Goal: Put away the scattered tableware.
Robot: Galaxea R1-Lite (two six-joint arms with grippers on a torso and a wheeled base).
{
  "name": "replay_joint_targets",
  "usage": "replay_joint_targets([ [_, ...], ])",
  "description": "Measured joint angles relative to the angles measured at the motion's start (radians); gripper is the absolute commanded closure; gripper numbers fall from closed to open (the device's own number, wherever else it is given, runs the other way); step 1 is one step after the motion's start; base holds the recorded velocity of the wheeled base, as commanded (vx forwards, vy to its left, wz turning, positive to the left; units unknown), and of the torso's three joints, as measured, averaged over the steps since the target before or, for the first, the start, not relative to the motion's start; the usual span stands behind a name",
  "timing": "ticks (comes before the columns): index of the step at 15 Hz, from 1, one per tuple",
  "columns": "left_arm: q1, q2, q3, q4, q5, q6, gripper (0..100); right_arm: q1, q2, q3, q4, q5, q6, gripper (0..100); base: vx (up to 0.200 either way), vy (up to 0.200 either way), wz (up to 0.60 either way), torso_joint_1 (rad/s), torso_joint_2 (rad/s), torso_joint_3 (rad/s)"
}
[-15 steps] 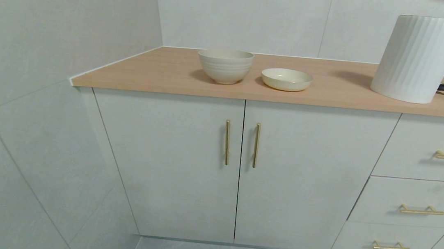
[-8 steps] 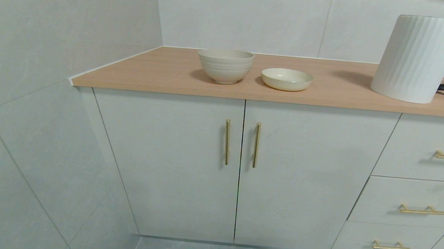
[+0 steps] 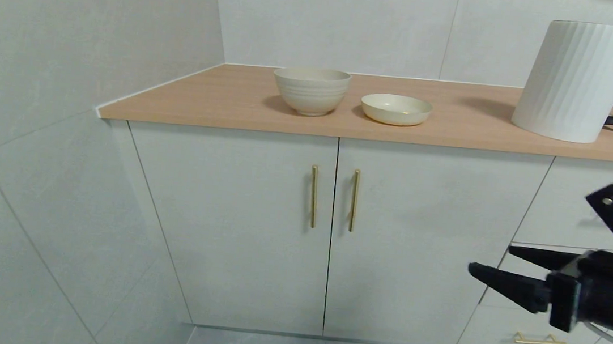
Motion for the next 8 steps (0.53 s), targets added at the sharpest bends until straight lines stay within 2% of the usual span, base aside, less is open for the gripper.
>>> replay_joint_targets([
  [5, 0.000, 0.000, 0.001, 0.000, 0.002, -0.003, 0, 0.092, 0.338, -0.275, -0.064, 0.001, 0.024, 0, 0.000, 0.000, 0.00, 0.000, 0.00, 0.000],
  [8, 0.000, 0.000, 0.001, -0.001, 0.002, -0.005, 0, 0.132, 0.509, -0.400, -0.179, 0.000, 0.091, 0, 0.000, 0.000, 0.00, 0.000, 0.00, 0.000],
])
